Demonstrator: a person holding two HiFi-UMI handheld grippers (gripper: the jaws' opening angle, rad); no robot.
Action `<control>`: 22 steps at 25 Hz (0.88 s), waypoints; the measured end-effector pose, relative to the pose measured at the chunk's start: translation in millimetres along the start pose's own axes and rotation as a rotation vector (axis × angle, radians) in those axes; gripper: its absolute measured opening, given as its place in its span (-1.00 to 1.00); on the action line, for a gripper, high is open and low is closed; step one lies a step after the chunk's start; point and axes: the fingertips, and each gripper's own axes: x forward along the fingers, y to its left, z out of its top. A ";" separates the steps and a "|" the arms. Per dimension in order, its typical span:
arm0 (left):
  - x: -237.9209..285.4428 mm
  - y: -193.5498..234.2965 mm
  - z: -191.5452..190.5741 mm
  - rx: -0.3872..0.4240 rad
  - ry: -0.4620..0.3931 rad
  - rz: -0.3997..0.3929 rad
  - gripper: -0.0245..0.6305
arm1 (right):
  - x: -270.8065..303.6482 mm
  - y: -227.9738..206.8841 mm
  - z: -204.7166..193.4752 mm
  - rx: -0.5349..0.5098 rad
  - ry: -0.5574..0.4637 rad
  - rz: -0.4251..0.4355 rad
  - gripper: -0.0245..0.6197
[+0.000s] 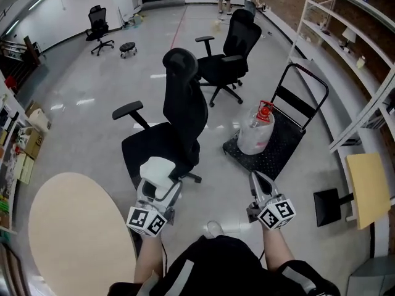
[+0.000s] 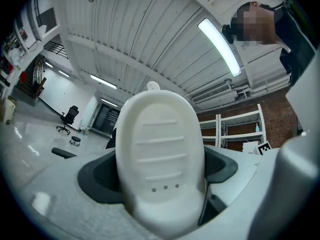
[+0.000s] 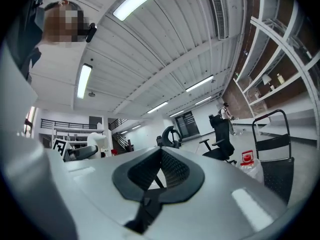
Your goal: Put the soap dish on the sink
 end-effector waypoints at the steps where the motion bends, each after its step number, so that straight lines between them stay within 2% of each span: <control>1: 2.4 -4.0 -2.0 -0.004 -0.006 -0.017 0.48 | -7.2 -1.7 0.1 -0.003 0.000 -0.011 -0.90; 4: 9.2 -12.7 -9.8 -0.018 -0.020 -0.058 0.48 | -24.7 -7.1 2.7 -0.009 -0.002 -0.047 -0.90; 10: 34.7 -48.9 -22.3 -0.035 0.021 -0.122 0.49 | -61.6 -36.6 21.0 -0.009 -0.047 -0.127 -0.90; 22: 120.4 -173.8 -56.5 -0.037 0.038 -0.284 0.49 | -140.4 -140.4 65.6 -0.017 -0.126 -0.238 -0.90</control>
